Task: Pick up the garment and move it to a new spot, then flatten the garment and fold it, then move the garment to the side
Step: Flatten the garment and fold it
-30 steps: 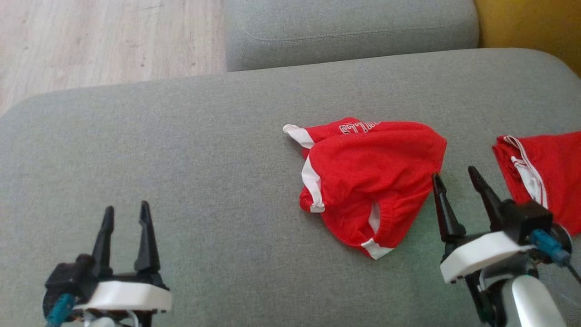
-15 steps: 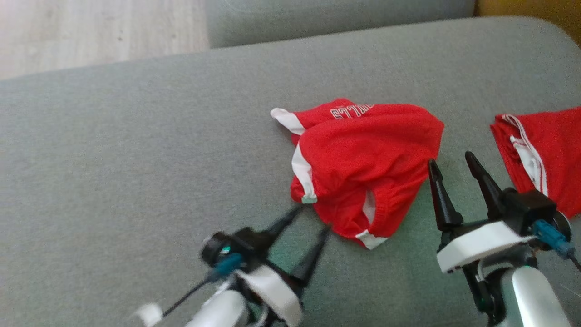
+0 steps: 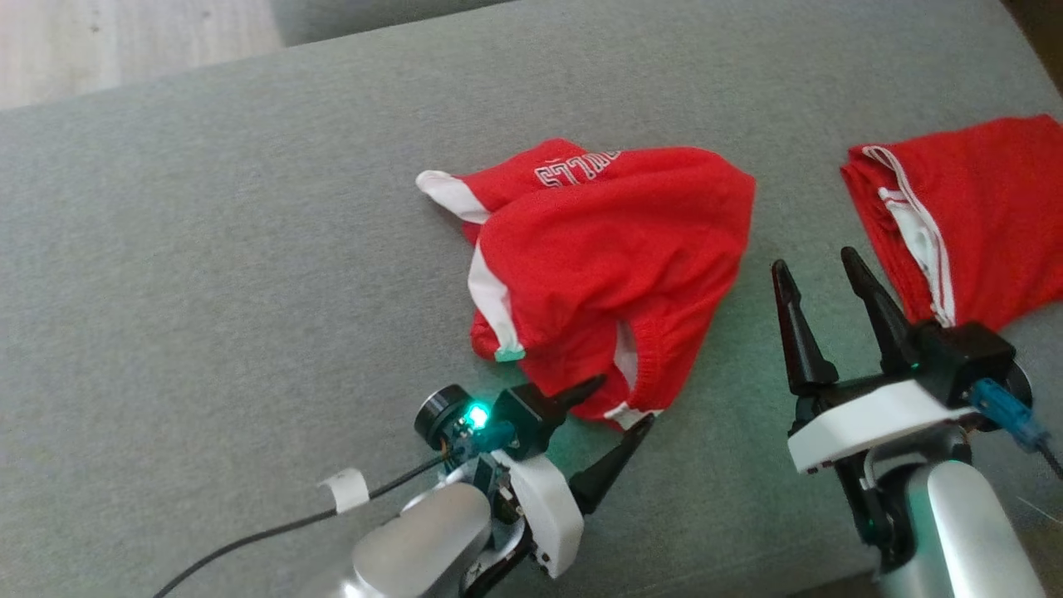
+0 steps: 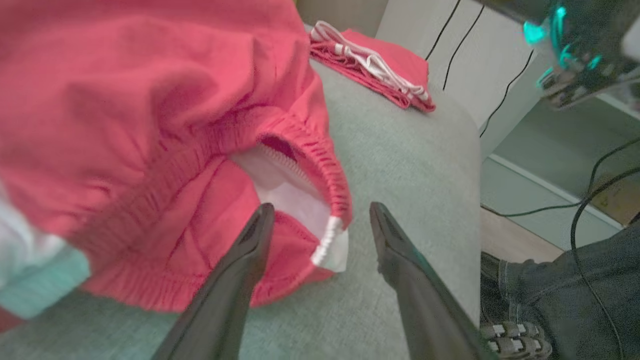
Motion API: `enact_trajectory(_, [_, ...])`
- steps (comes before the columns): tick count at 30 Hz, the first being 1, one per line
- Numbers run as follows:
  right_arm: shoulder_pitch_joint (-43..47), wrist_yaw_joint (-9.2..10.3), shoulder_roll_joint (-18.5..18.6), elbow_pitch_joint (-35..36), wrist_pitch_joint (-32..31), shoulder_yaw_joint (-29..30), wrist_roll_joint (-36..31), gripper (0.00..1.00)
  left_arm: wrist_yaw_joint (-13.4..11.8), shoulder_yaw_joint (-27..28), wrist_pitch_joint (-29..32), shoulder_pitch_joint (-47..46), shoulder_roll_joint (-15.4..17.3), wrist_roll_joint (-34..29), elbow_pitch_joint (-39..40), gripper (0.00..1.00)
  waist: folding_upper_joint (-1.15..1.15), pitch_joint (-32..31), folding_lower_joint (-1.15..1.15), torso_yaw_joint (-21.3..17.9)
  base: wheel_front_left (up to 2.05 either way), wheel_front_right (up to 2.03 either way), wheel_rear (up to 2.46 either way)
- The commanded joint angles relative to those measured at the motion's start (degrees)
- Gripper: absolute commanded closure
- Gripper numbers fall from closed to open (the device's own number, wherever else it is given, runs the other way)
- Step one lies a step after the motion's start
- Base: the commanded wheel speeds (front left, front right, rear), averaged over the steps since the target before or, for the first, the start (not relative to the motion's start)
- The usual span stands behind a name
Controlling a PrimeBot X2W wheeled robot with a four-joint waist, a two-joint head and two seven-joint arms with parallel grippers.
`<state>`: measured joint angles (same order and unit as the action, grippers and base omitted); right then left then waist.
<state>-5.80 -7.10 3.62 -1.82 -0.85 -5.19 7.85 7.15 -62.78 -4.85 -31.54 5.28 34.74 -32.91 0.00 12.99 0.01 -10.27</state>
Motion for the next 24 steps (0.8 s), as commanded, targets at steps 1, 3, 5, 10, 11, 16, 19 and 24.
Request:
enact_trajectory(1, [-2.4,-0.39,-0.4,1.8,1.0,-1.4,0.5,0.00,0.3,0.5,0.0,-1.9,-0.3,0.8,0.9,0.00,0.00,0.4,-0.01,-0.7,0.00,0.00,0.00])
enact_trajectory(3, [-2.5,-0.39,-0.4,1.4,1.2,-1.3,0.6,0.00,0.3,-1.1,0.7,-3.0,-0.5,2.5,-0.4,0.79,0.00,0.4,-0.01,-1.0,0.00,0.00,0.00])
enact_trajectory(5, [-2.5,-0.39,-0.5,1.1,1.4,-1.2,0.7,0.00,0.3,-2.6,1.1,-3.7,-0.6,4.4,-1.3,1.00,0.00,0.4,-0.01,-1.2,0.00,0.00,0.00])
enact_trajectory(10, [-2.5,-0.39,-0.6,0.6,1.9,-0.9,1.1,0.00,0.3,-3.2,-3.1,-5.9,-0.9,9.5,-0.4,1.00,0.00,-0.5,-0.01,-1.1,0.00,0.00,0.00])
enact_trajectory(11, [-2.5,-0.39,-0.6,0.5,1.9,-0.8,1.2,0.00,0.3,-2.7,-4.2,-6.7,-1.0,10.9,0.3,1.00,0.00,-0.8,-0.01,-0.9,0.00,0.00,0.00])
enact_trajectory(16, [-1.9,-0.39,-0.7,0.2,1.9,-0.1,1.4,0.00,0.3,-0.8,-6.2,-14.2,-1.1,15.5,2.4,1.00,0.00,-2.6,-0.01,-0.1,0.00,0.00,0.00])
enact_trajectory(19, [-1.4,-0.39,-0.7,0.1,1.7,0.0,1.5,0.00,0.3,1.2,-7.7,-19.7,-1.7,16.7,3.0,1.00,0.00,-3.1,-0.01,0.2,0.00,0.00,0.00])
enact_trajectory(24, [-1.4,-0.39,-0.7,0.3,1.4,-0.6,1.8,0.00,0.3,5.3,-9.8,-24.9,-2.3,17.4,5.7,1.00,0.00,-3.2,-0.01,0.2,0.00,0.00,0.00])
